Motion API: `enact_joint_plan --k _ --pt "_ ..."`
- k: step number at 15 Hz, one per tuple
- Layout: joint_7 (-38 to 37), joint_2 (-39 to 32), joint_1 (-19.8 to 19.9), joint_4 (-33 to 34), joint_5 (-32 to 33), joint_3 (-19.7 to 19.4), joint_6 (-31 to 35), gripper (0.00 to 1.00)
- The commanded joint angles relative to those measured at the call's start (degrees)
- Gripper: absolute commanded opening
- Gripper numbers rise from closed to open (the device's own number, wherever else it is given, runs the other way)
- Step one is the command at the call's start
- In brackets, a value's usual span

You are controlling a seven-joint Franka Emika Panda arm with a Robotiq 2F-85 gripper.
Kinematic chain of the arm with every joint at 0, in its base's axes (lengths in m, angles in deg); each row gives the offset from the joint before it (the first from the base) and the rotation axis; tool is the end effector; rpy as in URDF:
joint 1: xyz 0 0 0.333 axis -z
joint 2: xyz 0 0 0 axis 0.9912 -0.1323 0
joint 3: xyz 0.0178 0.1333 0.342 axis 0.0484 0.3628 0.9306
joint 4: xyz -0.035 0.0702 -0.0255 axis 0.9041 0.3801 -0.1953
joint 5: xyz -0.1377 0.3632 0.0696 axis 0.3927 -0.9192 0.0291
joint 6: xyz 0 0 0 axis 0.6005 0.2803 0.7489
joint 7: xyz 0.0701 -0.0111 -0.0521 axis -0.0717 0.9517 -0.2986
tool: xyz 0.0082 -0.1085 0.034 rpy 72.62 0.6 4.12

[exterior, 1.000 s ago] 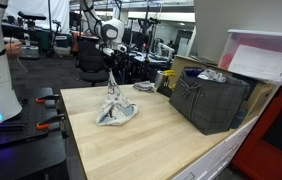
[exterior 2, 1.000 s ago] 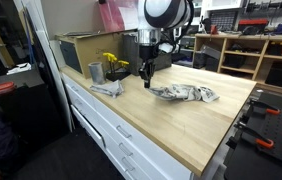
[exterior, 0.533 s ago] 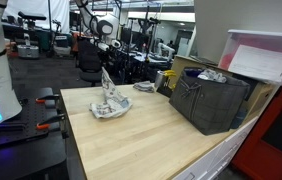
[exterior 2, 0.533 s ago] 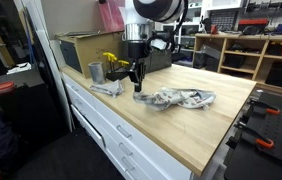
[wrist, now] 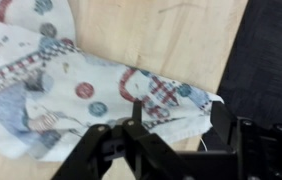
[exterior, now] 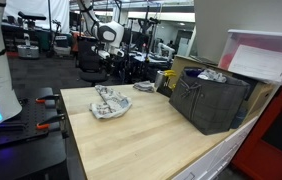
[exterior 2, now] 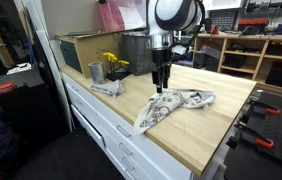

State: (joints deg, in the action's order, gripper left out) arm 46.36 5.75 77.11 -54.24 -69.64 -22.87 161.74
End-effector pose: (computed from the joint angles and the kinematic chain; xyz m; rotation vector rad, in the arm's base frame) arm 0.5341 0.1407 0.2844 -2.9612 -0.4034 0.1612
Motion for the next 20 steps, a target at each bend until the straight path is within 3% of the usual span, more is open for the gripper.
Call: enact_joint_plan --k 1,5,10,20 --pt "2.2 4.4 4.8 -8.6 -1.9 -3.5 2.4 0.99" --pt "7.4 3.5 10.7 -10.7 -3.2 -7.6 2.1 1.00" --pt "13.0 0.9 15.8 -8.9 -3.5 -10.7 1.5 1.00" --pt "18.5 -9.6 20.9 -3.5 0.8 -13.5 3.4 1.00"
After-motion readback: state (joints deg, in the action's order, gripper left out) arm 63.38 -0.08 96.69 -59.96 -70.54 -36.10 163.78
